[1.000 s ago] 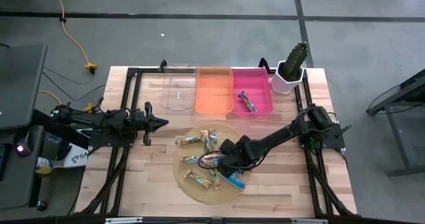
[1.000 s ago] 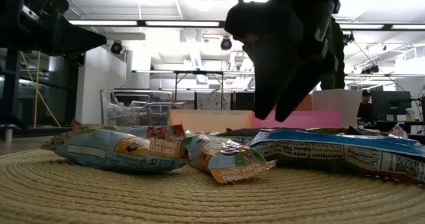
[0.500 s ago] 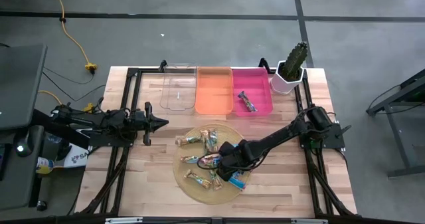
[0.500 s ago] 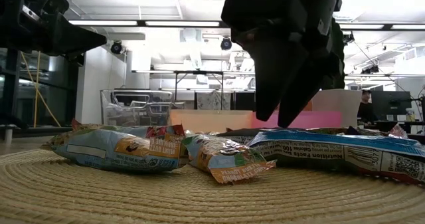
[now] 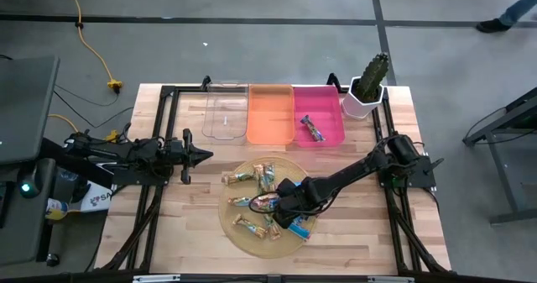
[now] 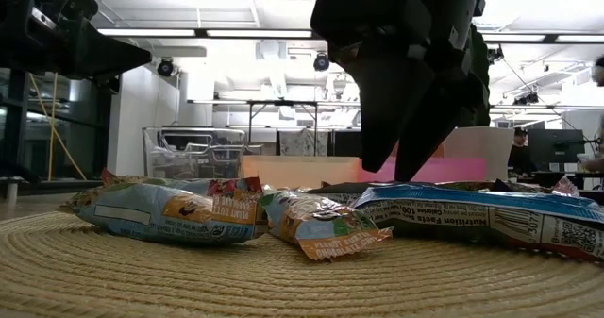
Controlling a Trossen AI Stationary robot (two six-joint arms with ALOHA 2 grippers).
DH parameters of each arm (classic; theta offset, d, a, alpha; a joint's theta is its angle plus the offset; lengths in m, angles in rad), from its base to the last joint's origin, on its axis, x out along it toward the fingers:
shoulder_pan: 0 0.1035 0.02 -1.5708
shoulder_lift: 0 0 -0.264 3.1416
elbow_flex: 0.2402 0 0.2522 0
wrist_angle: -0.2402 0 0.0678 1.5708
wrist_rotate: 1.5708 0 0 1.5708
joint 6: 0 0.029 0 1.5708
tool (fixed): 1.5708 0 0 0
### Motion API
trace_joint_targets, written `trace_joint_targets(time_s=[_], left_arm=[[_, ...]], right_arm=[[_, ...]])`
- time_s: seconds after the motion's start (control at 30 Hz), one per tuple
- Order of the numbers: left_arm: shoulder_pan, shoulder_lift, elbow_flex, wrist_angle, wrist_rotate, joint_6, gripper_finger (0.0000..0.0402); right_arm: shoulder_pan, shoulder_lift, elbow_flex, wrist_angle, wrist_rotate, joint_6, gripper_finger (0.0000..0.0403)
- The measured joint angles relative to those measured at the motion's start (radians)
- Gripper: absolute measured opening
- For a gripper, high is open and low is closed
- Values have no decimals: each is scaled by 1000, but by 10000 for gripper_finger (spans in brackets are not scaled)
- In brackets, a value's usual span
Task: Pick and place Granola Bars by type
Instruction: Put the blue granola bar into the pink bin
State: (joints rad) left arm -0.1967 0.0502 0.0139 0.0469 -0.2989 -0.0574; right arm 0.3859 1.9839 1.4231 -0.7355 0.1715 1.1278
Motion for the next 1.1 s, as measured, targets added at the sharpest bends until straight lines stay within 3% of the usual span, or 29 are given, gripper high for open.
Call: trace_joint_targets(time_s=[0.5,1.1], left_arm=[[0,0,0,0,0,0,1],[0,0,0,0,0,0,1]], right_arm=[[-7,76,1,59,-61,25,222],[-43,70,1,66,-121,1,205]])
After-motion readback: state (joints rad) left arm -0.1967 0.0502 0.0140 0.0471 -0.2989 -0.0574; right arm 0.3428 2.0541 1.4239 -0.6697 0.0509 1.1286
